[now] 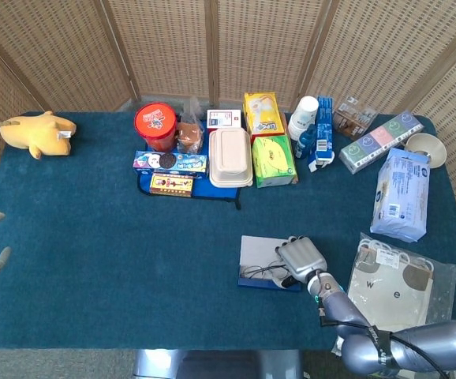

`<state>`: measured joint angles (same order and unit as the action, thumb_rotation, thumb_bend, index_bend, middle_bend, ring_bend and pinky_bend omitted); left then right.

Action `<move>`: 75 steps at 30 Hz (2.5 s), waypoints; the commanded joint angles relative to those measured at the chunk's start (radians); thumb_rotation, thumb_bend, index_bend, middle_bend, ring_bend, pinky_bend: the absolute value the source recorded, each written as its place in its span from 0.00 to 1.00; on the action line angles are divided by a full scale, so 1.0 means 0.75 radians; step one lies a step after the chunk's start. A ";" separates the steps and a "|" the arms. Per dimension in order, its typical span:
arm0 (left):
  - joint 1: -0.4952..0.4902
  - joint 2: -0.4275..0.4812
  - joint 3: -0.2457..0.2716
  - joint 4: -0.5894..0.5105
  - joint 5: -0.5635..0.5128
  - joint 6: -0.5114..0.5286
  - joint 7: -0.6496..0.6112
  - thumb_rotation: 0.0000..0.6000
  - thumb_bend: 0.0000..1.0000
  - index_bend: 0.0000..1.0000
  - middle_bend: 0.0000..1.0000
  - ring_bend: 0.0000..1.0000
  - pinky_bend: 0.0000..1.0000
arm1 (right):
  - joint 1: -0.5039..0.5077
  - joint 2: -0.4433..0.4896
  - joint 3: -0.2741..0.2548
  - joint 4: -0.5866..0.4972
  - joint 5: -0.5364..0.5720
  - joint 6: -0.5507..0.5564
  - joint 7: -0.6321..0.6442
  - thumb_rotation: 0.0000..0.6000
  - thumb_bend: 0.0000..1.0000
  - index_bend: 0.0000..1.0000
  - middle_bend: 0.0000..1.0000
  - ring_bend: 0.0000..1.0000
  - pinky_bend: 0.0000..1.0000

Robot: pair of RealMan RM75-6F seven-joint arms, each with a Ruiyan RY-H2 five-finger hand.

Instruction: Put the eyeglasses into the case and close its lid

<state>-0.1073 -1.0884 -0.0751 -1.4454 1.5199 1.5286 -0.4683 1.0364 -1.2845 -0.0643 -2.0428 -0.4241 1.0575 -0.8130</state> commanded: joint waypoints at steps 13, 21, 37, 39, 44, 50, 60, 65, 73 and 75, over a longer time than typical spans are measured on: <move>-0.004 -0.005 0.000 0.004 0.008 -0.001 -0.004 1.00 0.31 0.25 0.28 0.21 0.14 | -0.034 0.009 -0.049 -0.064 0.008 0.059 0.004 0.57 0.35 0.36 0.31 0.21 0.30; -0.006 -0.007 0.001 0.005 0.015 0.004 -0.008 1.00 0.31 0.25 0.28 0.21 0.14 | -0.055 0.016 -0.069 -0.114 -0.020 0.092 0.000 0.57 0.35 0.36 0.31 0.21 0.30; -0.002 -0.010 0.004 0.011 0.010 0.002 -0.011 1.00 0.31 0.25 0.28 0.21 0.14 | -0.076 0.070 -0.020 -0.115 -0.096 0.104 0.053 0.57 0.35 0.35 0.31 0.21 0.30; -0.004 -0.012 0.005 0.009 0.010 -0.002 -0.008 1.00 0.31 0.25 0.28 0.21 0.14 | -0.084 0.085 -0.013 -0.124 -0.120 0.110 0.066 0.57 0.35 0.34 0.31 0.20 0.30; -0.007 -0.018 0.007 0.008 0.010 -0.010 -0.004 1.00 0.31 0.25 0.28 0.21 0.14 | -0.102 0.103 -0.003 -0.135 -0.179 0.104 0.095 0.57 0.35 0.28 0.30 0.21 0.30; -0.006 -0.013 0.008 0.005 0.010 -0.008 -0.002 1.00 0.31 0.25 0.28 0.21 0.14 | -0.107 0.084 -0.002 -0.122 -0.234 0.067 0.104 0.62 0.35 0.11 0.25 0.17 0.30; -0.010 0.003 -0.006 -0.013 0.016 0.010 -0.002 1.00 0.31 0.25 0.28 0.21 0.14 | -0.132 0.029 -0.010 -0.091 -0.331 0.043 0.120 0.88 0.26 0.00 0.15 0.08 0.30; -0.018 0.005 -0.010 -0.028 0.026 0.013 0.009 1.00 0.31 0.25 0.28 0.21 0.14 | -0.154 -0.015 -0.018 -0.077 -0.371 0.047 0.125 0.93 0.24 0.00 0.11 0.05 0.29; -0.016 0.001 -0.004 -0.034 0.028 0.014 0.013 1.00 0.31 0.25 0.28 0.21 0.14 | -0.173 -0.078 -0.004 -0.044 -0.437 0.042 0.145 0.93 0.24 0.00 0.07 0.01 0.28; -0.014 0.002 -0.003 -0.034 0.028 0.018 0.012 1.00 0.31 0.25 0.28 0.21 0.14 | -0.178 -0.095 -0.001 -0.029 -0.453 0.044 0.145 0.95 0.24 0.00 0.05 0.00 0.28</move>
<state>-0.1178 -1.0871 -0.0774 -1.4712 1.5413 1.5416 -0.4591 0.9056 -1.3495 -0.0671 -2.0704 -0.7576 1.0904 -0.7047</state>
